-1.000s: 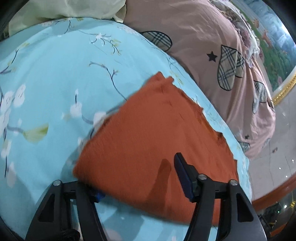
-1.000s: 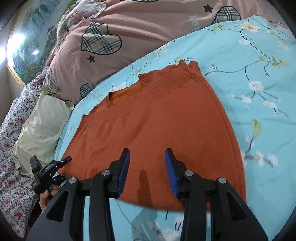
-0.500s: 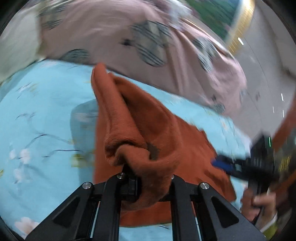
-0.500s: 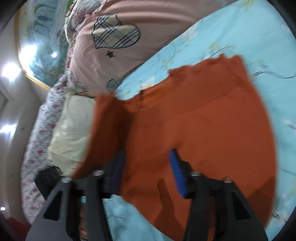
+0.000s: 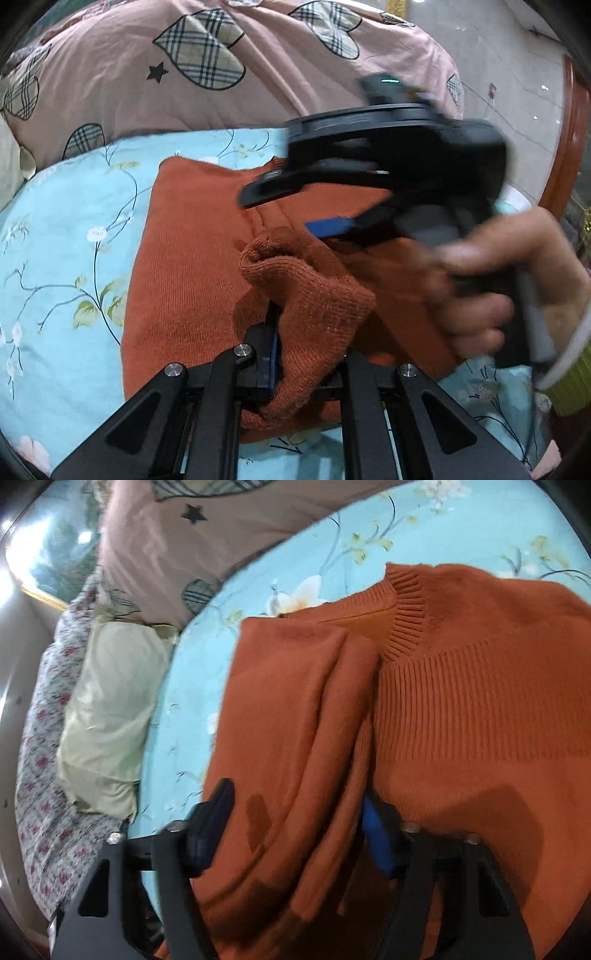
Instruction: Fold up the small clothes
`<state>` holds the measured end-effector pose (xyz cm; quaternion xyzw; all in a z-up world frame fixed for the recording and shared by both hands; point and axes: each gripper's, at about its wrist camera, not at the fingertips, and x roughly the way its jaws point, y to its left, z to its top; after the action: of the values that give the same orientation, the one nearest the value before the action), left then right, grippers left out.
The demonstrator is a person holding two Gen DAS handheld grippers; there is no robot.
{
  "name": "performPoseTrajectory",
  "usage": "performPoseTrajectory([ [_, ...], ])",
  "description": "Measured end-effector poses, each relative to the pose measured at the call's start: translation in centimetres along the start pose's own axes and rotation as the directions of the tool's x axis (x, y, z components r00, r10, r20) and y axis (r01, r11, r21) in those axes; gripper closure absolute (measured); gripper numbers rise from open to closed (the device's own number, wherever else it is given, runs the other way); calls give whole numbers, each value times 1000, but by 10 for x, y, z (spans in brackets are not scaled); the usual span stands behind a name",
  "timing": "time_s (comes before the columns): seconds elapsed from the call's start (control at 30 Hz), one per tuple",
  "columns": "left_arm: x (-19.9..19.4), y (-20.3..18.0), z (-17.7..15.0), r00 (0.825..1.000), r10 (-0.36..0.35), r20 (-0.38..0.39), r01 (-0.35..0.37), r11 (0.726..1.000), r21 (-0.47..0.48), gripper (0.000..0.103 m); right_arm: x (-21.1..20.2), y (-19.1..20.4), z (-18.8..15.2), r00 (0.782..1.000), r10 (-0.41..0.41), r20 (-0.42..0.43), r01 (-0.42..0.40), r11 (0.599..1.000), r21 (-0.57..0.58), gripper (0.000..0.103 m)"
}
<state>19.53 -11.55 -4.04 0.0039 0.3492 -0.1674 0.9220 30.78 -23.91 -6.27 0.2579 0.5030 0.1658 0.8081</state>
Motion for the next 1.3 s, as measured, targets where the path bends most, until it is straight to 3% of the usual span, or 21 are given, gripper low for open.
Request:
performPoseTrajectory([
  [0.03,-2,-1,2,1000,-5,6,5,1000,4,95,0,-2,3,1000,-14,-1,14,1000,-3,86],
  [0.2,-18,-4,13,999,-40,35,39,999,9,96,-55,7,2,989,35,144,-25,997,-74,87],
  [0.37,-32,-34,36,977,-202,71,202,979,-3,96,-128,-9,-3,965,-24,262,55,992,-114,88],
  [0.57,4,-89,46,939,-343,-6,343,939,-4,96,-140,-67,-17,962,-146,233,156,987,-27,88],
  [0.77,23,-116,36,935,-349,-62,352,936,34,96,-150,-91,-32,959,-129,253,134,991,-2,88],
  [0.87,30,-119,34,936,-345,-75,350,935,57,96,-139,-94,-33,956,-183,228,189,982,-7,88],
  [0.97,47,-119,31,932,-343,-118,350,935,51,95,-136,-103,-39,957,-180,229,181,983,17,87],
  [1.07,51,-119,34,928,-350,-130,358,933,45,92,-147,-99,-44,946,-196,258,197,980,22,78],
  [1.13,45,-115,37,924,-359,-128,366,930,39,84,-157,-95,-50,935,-218,279,222,975,18,55],
  [1.2,35,-105,36,920,-370,-130,376,926,26,67,-170,-92,-61,925,-213,316,220,975,14,33],
  [1.3,15,-81,34,925,-365,-107,366,930,-15,43,-182,-91,-75,918,-200,342,209,978,12,29],
])
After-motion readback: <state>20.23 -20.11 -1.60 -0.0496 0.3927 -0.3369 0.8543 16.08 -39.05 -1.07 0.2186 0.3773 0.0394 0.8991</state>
